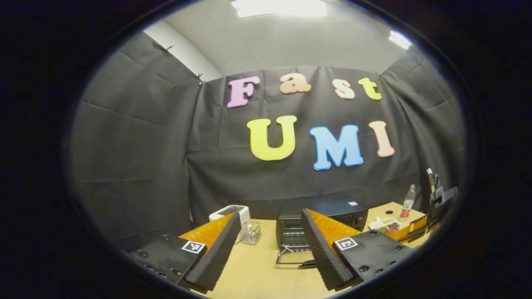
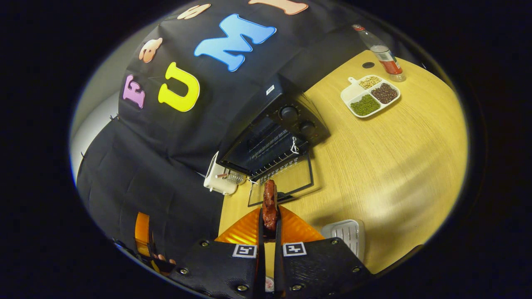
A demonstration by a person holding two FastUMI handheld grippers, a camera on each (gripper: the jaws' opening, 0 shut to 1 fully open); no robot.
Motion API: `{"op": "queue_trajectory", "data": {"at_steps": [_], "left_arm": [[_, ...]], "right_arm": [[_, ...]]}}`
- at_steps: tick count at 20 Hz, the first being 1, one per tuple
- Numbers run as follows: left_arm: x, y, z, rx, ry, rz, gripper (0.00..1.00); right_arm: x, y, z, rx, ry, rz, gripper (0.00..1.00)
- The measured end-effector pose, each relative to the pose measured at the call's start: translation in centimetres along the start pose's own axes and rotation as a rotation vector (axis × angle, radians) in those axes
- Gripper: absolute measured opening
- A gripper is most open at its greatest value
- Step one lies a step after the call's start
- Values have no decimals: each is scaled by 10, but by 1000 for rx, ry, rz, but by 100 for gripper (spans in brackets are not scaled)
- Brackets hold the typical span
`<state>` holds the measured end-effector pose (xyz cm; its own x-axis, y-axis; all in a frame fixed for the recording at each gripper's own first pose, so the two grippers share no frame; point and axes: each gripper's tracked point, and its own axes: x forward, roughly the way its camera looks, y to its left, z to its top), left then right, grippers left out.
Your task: Open the electric oven with the left hand, put the food in, and close the electric oven.
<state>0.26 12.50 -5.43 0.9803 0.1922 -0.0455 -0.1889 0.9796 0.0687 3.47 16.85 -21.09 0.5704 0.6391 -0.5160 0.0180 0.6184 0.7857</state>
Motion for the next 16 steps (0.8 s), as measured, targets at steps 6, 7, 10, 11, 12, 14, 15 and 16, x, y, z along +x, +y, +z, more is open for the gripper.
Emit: {"op": "queue_trajectory", "data": {"at_steps": [6, 7, 10, 11, 12, 14, 15, 16], "left_arm": [[28, 28, -10, 3, 16, 17, 100], [33, 34, -11, 3, 20, 20, 100], [45, 51, -17, 1, 29, 32, 100], [50, 56, -19, 3, 33, 34, 100], [55, 61, -19, 6, 31, 39, 100], [63, 74, -21, 12, 28, 47, 100], [66, 80, -23, 12, 30, 52, 100], [72, 84, -27, 9, 37, 57, 100]], "right_arm": [[48, 24, 12, 9, -33, 21, 8], [56, 28, 15, 11, -44, 22, 8], [82, 35, 24, 21, -73, 30, 8], [91, 37, 27, 23, -84, 29, 8], [100, 39, 31, 24, -97, 32, 9], [118, 43, 40, 23, -130, 37, 9], [127, 45, 44, 18, -143, 35, 8], [137, 47, 45, 14, -149, 30, 9]]}}
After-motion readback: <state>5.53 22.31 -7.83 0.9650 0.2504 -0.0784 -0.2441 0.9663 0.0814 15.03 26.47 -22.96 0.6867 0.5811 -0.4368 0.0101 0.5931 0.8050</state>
